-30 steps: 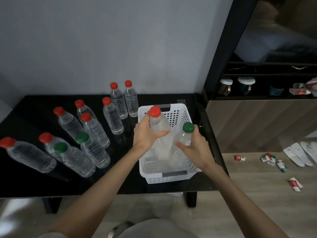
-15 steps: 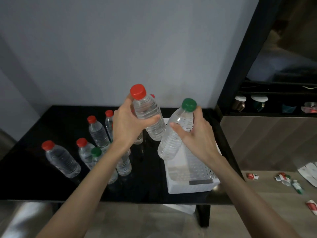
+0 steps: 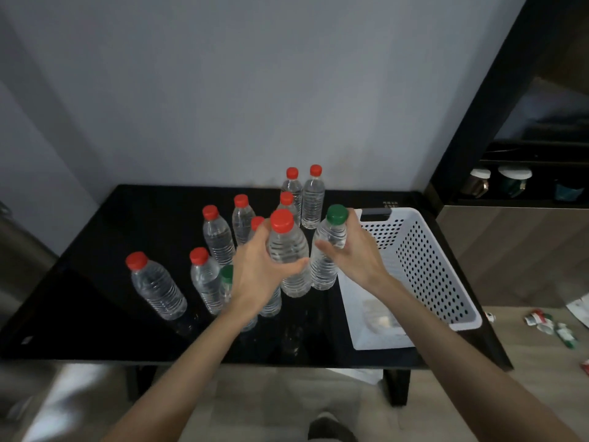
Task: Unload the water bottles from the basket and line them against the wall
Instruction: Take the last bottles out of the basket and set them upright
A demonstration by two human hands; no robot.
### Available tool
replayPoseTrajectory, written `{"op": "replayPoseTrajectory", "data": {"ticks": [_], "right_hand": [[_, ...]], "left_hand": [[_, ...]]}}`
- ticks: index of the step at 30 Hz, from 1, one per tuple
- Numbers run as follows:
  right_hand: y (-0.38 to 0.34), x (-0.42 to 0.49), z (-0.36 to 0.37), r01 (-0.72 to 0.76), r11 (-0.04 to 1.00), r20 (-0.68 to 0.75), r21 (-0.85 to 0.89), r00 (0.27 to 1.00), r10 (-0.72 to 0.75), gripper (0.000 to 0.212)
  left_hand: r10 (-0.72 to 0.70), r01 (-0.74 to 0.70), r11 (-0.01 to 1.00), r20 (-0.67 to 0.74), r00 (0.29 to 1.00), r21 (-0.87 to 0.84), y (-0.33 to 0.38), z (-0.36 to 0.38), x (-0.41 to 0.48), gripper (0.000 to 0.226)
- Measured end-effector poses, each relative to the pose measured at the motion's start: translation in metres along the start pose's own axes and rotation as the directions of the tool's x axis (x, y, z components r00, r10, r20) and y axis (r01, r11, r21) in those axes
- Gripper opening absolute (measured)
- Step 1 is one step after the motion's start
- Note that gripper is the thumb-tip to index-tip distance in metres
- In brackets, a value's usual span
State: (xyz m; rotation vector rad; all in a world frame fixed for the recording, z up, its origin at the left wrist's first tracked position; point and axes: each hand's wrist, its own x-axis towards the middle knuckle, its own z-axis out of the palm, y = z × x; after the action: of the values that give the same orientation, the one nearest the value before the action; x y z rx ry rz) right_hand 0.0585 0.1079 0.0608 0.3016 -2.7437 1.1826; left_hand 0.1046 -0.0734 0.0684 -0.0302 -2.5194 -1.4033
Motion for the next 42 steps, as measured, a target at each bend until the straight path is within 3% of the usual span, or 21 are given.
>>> {"op": "replayPoseTrajectory", "data": {"ticks": [5,16,24,34,42], "right_hand": [[0.038,0.032,0.017,-0.006,0.998,0.082,-0.068,0.997,0.012,0.049],[0.104,0.103,0.027,0.103,0.985,0.228,-0.142,0.971,-0.068,0.049],[0.134,0.146,0.006,0.112,0.973,0.265,-0.204,0.963,-0.056,0.056],[0.140,0.195,0.015,-0.060,0.995,0.319,-0.078,0.944,0.082,0.062],[0.138,0.207,0.018,-0.147,0.985,0.429,0.084,0.898,0.097,0.061]], "left_hand": [[-0.103,0.103,0.995,0.023,0.994,-0.014,-0.012,0.044,0.007,0.060],[-0.363,0.359,0.930,-0.047,0.931,-0.078,-0.027,0.132,0.049,0.085],[-0.356,0.353,0.934,-0.060,0.933,-0.055,-0.019,0.173,0.076,0.071],[-0.457,0.456,0.887,-0.002,0.889,-0.075,-0.025,0.199,0.077,0.076],[-0.455,0.451,0.890,-0.066,0.888,-0.060,-0.042,0.188,0.083,0.073]]}}
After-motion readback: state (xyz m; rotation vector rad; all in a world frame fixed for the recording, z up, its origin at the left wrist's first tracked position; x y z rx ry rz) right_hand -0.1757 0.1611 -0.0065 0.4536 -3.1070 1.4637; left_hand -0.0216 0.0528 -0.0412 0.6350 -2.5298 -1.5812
